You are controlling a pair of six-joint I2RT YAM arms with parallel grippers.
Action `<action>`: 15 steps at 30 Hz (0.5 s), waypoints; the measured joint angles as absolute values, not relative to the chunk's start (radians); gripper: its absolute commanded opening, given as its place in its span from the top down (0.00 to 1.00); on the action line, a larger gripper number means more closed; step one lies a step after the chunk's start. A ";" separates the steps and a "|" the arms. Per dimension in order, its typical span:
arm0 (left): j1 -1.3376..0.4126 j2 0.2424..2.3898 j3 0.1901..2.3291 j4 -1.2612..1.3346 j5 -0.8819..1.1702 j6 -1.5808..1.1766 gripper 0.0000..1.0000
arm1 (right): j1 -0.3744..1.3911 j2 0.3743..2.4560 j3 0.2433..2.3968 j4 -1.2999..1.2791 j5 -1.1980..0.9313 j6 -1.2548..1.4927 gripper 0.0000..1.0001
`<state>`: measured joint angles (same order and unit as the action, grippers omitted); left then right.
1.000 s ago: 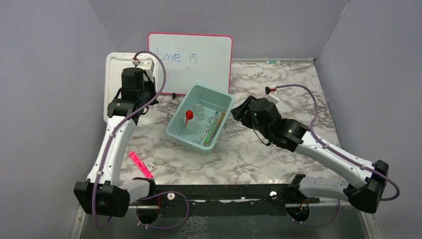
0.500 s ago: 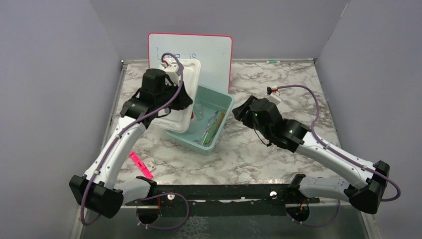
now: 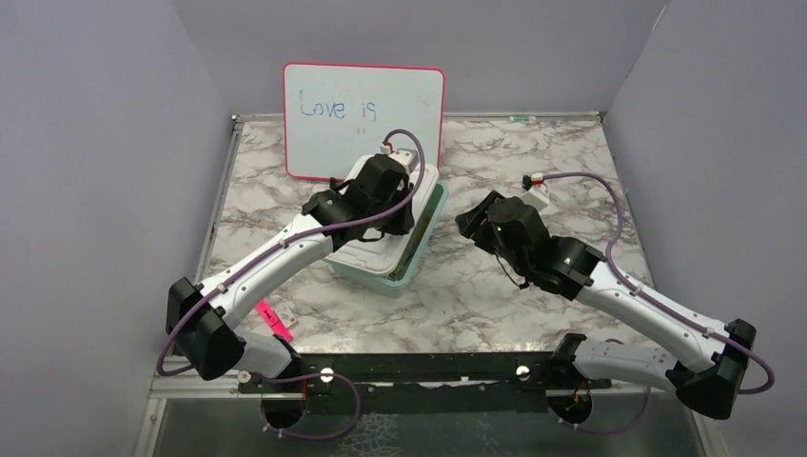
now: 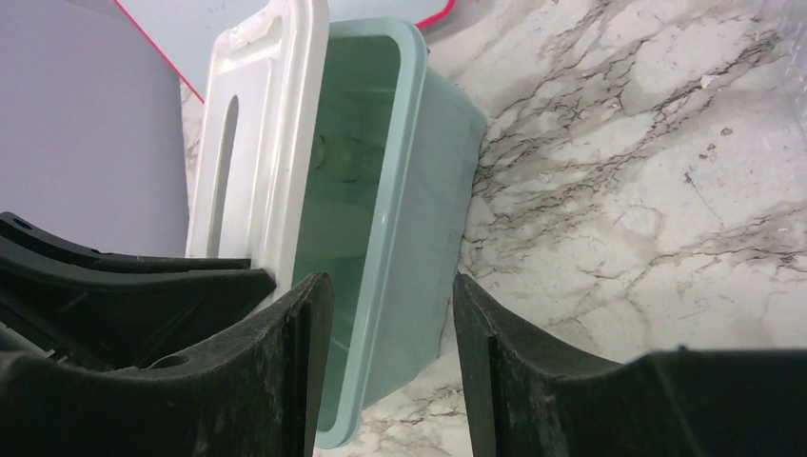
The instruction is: Organize the chemistry lab equipment
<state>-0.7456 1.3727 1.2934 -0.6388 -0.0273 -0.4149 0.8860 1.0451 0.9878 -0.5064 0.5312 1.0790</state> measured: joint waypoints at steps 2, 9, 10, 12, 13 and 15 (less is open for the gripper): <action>-0.765 1.383 1.299 -0.639 -0.051 -0.425 1.00 | 0.886 1.041 0.981 -0.513 0.534 1.082 0.46; -0.796 1.400 1.301 -0.639 -0.078 -0.445 0.97 | 0.886 1.036 0.961 -0.522 0.535 1.092 0.46; -0.797 1.401 1.301 -0.638 -0.077 -0.446 0.92 | 0.886 1.036 0.961 -0.522 0.535 1.092 0.46; -0.798 1.401 1.301 -0.637 -0.072 -0.448 0.84 | 0.886 1.036 0.960 -0.522 0.535 1.092 0.45; -0.799 1.401 1.301 -0.633 -0.065 -0.449 0.79 | 0.886 1.036 0.960 -0.522 0.535 1.092 0.45; -0.799 1.401 1.299 -0.625 -0.051 -0.450 0.72 | 0.886 1.036 0.960 -0.522 0.534 1.092 0.42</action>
